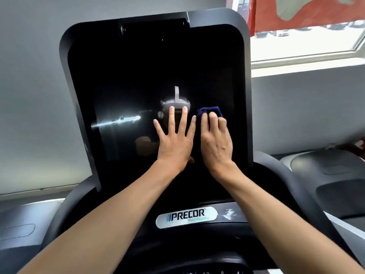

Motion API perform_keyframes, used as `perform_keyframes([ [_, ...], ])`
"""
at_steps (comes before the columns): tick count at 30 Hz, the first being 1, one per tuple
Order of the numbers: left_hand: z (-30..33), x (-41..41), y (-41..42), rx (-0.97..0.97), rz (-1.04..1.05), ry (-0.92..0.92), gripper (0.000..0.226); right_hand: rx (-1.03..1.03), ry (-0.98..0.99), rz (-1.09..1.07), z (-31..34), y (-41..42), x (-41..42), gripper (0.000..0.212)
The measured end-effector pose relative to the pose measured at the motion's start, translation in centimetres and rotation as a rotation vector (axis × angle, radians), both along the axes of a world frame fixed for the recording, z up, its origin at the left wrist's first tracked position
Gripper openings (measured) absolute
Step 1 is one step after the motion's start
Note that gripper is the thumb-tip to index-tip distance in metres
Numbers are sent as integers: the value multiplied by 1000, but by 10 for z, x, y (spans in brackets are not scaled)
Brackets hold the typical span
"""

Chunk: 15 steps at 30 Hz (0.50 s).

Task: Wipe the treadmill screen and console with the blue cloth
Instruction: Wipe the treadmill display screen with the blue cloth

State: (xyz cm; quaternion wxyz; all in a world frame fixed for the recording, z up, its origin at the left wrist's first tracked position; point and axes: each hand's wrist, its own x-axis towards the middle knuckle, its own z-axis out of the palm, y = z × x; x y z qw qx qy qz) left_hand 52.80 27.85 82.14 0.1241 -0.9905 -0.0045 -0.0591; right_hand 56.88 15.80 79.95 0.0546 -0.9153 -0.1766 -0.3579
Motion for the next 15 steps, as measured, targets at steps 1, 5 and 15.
perform_keyframes([
  [1,0,-1,0,-3,3,12,138,-33,0,-31,17,-6,19,46],
  [5,-1,0,2,-12,7,7,140,-139,22,-236,54,-45,70,54],
  [15,-1,0,2,-7,0,-2,140,-136,201,-318,-36,-63,-13,33],
])
